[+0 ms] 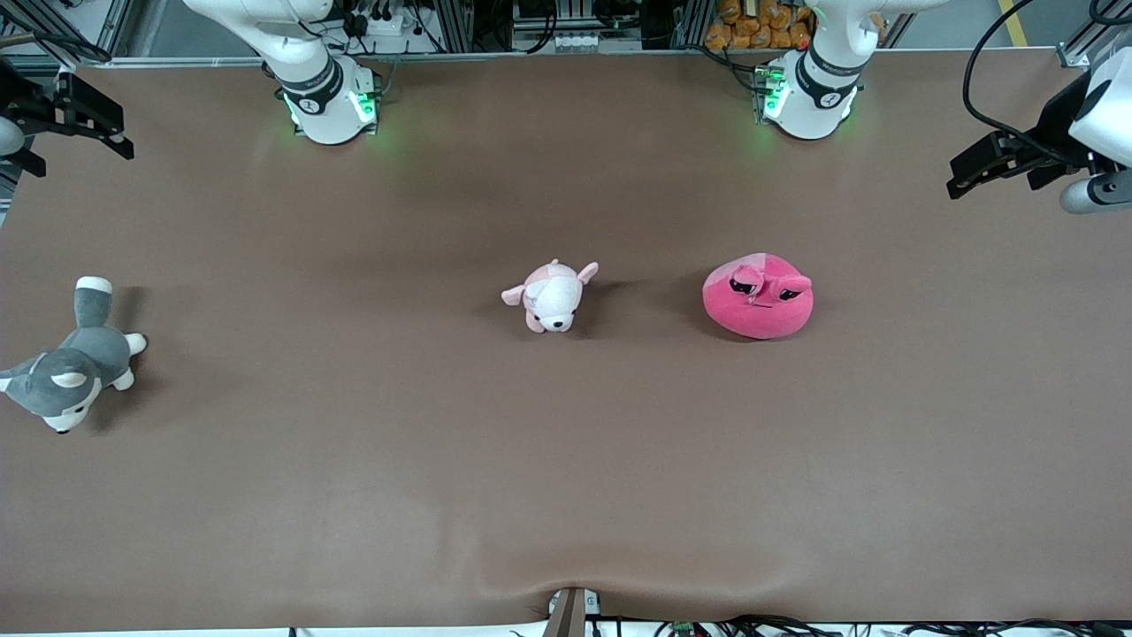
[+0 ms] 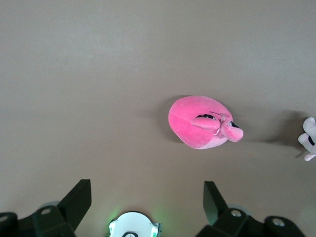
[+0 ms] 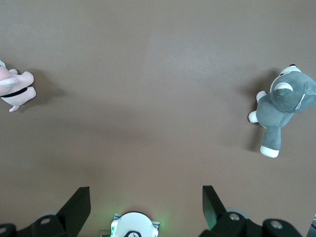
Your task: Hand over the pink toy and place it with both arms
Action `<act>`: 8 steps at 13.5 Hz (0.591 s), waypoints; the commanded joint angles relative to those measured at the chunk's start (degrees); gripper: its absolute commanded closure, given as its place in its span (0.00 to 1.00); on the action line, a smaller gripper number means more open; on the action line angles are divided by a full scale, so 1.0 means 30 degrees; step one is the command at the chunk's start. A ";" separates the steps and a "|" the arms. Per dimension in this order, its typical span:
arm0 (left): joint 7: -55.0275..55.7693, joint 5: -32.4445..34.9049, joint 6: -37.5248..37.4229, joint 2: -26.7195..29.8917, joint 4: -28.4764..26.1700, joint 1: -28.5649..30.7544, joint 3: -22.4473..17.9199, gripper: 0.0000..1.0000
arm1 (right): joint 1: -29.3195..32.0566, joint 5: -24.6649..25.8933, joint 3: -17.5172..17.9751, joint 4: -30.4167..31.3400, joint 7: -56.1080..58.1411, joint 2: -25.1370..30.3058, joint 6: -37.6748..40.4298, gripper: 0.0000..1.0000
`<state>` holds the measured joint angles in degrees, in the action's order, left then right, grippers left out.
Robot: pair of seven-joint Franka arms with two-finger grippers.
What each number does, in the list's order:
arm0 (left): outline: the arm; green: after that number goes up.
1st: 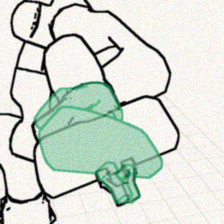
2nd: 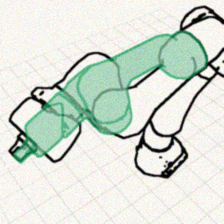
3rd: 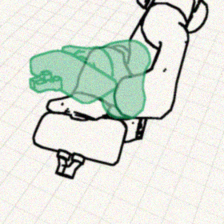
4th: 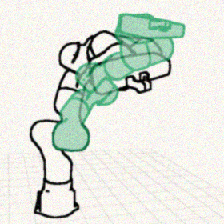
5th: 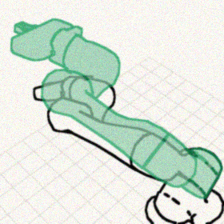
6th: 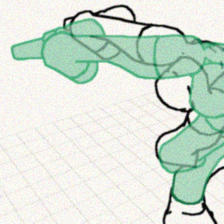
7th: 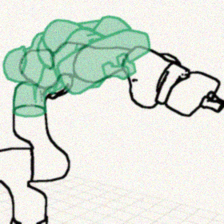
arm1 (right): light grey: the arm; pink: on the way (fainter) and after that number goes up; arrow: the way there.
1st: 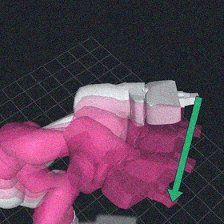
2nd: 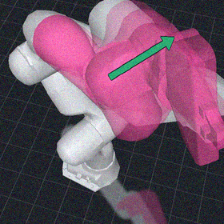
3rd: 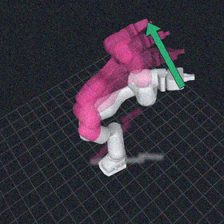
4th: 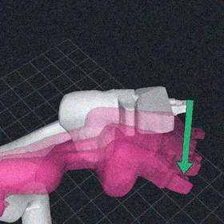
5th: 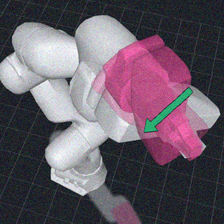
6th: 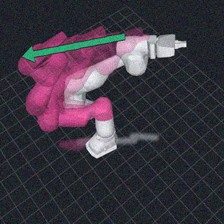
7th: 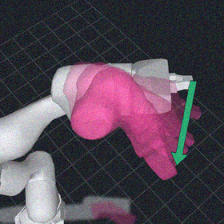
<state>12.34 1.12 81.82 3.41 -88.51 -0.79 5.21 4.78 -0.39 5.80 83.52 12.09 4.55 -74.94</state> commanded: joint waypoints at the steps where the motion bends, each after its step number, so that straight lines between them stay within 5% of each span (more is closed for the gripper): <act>1: -0.0538 0.0361 -0.0468 -0.0113 0.0530 0.0059 0.0198 0.00 | 0.0281 -0.0397 0.0058 0.0226 0.0217 0.0240 -0.0128 0.00; 8: -0.0510 0.1063 -0.0468 -0.0171 0.0618 -0.0086 0.0227 0.00 | 0.0310 -0.0426 0.0058 0.0226 0.0217 0.0211 -0.0098 0.00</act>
<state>11.98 2.80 81.82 3.41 -88.20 -0.83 5.50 4.79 -0.42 5.71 83.54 12.09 4.55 -74.94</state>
